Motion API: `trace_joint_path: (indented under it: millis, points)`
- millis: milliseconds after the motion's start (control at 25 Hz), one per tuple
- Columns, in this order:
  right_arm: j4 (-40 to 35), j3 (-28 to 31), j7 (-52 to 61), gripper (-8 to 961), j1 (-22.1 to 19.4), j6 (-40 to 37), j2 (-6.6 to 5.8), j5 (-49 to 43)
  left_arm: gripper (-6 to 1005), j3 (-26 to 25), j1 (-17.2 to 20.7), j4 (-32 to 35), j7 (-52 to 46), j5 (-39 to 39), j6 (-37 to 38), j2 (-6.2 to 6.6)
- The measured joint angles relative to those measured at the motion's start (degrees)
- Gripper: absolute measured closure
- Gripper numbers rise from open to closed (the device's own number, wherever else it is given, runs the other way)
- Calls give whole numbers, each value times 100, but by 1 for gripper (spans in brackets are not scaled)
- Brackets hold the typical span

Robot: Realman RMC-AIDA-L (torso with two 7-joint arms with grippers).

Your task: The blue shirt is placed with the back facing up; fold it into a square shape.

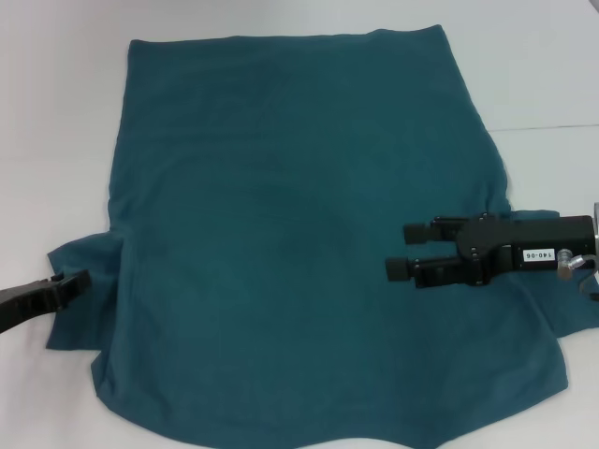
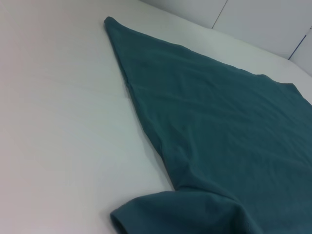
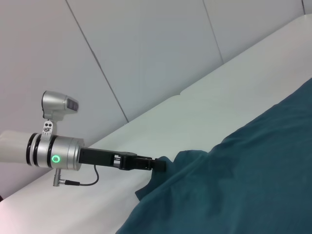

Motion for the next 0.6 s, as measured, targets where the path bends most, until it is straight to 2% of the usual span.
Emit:
trace_joint_path:
  millis: [80, 280, 520, 600]
  points:
    - [0, 1, 0, 25, -1, 7, 0, 0, 616, -1, -6, 0, -7, 2, -5, 0]
    - [0, 19, 0, 25, -3, 16, 29, -1, 787, 3, -19, 0, -10, 6, -51, 15]
    - [1, 97, -11, 25, -11, 26, 73, 0, 999, -44, -28, 35, -14, 8, -199, 119]
    - [2, 118, -10, 25, -14, 25, 93, 1, 999, -52, -48, 46, -14, 6, -272, 169]
